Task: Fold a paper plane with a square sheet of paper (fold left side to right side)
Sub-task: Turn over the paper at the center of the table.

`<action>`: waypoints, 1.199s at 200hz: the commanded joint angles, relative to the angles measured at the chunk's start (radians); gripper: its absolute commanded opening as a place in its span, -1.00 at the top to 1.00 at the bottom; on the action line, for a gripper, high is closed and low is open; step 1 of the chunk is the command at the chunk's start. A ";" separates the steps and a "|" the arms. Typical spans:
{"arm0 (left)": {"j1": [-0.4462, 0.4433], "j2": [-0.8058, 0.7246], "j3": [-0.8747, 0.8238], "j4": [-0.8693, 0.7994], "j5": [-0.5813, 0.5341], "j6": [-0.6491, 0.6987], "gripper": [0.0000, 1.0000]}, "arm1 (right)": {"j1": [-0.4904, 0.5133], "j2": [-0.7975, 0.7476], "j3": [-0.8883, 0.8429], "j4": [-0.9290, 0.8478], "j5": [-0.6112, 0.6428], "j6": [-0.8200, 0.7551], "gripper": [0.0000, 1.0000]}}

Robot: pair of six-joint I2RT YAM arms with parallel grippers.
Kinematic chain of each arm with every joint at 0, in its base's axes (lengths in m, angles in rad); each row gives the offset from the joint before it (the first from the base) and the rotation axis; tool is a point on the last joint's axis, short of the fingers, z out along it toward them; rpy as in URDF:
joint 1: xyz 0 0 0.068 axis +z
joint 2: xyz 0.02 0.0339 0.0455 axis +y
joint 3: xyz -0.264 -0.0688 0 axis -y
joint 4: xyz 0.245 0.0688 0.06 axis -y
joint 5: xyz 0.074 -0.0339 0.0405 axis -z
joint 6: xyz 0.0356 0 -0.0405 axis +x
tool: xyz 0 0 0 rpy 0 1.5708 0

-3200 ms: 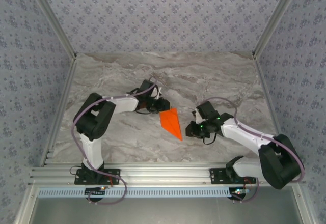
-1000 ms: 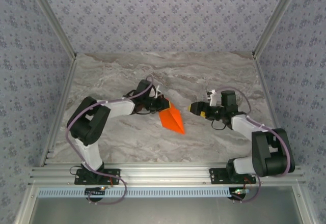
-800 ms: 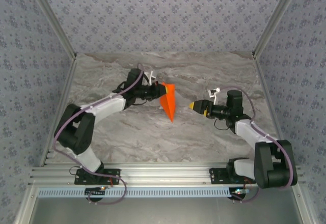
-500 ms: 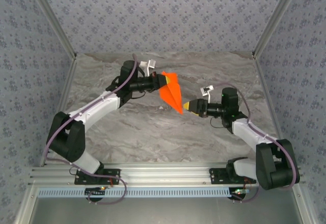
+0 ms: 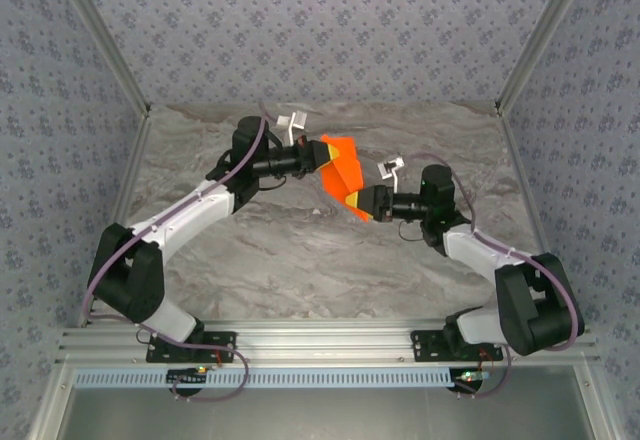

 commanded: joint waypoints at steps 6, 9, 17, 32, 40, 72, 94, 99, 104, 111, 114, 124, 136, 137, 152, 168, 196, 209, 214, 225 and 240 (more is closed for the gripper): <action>-0.010 -0.031 -0.015 0.060 0.028 -0.020 0.98 | 0.005 -0.018 0.042 0.032 0.008 0.019 -0.32; -0.010 -0.030 -0.019 0.061 0.028 -0.020 0.98 | 0.005 -0.021 0.042 0.028 0.008 0.016 -0.29; -0.010 -0.032 -0.022 0.060 0.027 -0.019 0.98 | 0.005 -0.027 0.045 0.015 0.007 0.010 -0.21; -0.010 -0.033 -0.026 0.055 0.029 -0.014 0.99 | 0.005 -0.043 0.047 -0.008 0.011 -0.003 -0.08; -0.009 -0.032 -0.027 0.054 0.029 -0.013 0.98 | 0.004 -0.051 0.048 -0.030 0.015 -0.015 0.01; -0.004 -0.038 -0.036 0.044 0.029 -0.005 0.96 | 0.000 -0.100 0.055 -0.135 0.032 -0.077 0.38; 0.003 -0.044 -0.039 0.019 0.030 0.014 0.76 | -0.001 -0.129 0.070 -0.234 0.038 -0.136 0.60; 0.004 -0.047 -0.038 0.008 0.027 0.022 0.65 | -0.001 -0.136 0.076 -0.259 0.042 -0.153 0.66; 0.005 -0.049 -0.038 -0.007 0.027 0.035 0.54 | -0.002 -0.143 0.080 -0.294 0.047 -0.173 0.72; 0.009 -0.057 -0.038 -0.040 0.018 0.055 0.37 | -0.001 -0.153 0.094 -0.362 0.060 -0.211 0.77; 0.011 -0.061 -0.038 -0.052 0.013 0.068 0.27 | -0.001 -0.157 0.101 -0.393 0.067 -0.231 0.79; 0.019 -0.081 -0.038 -0.117 -0.010 0.111 0.00 | 0.000 -0.173 0.117 -0.481 0.090 -0.288 0.84; 0.031 -0.113 -0.045 -0.208 -0.056 0.167 -0.17 | 0.004 -0.193 0.153 -0.631 0.146 -0.385 0.89; 0.032 -0.115 -0.044 -0.216 -0.060 0.173 -0.19 | 0.005 -0.194 0.156 -0.646 0.152 -0.398 0.90; 0.045 -0.172 -0.047 -0.341 -0.150 0.255 -0.32 | 0.029 -0.201 0.228 -0.896 0.275 -0.553 0.91; 0.049 -0.240 -0.045 -0.490 -0.281 0.346 -0.40 | 0.081 -0.197 0.310 -1.114 0.476 -0.670 0.91; 0.049 -0.371 -0.062 -0.685 -0.537 0.441 -0.43 | 0.229 -0.160 0.442 -1.386 0.940 -0.730 0.91; 0.049 -0.431 -0.083 -0.728 -0.626 0.455 -0.43 | 0.311 -0.114 0.504 -1.491 1.170 -0.721 0.91; 0.048 -0.451 -0.091 -0.741 -0.658 0.457 -0.43 | 0.340 -0.091 0.529 -1.524 1.256 -0.719 0.91; 0.049 -0.493 -0.112 -0.760 -0.715 0.456 -0.43 | 0.405 -0.031 0.585 -1.602 1.403 -0.712 0.91; 0.049 -0.542 -0.141 -0.775 -0.772 0.448 -0.43 | 0.486 0.069 0.671 -1.697 1.578 -0.690 0.90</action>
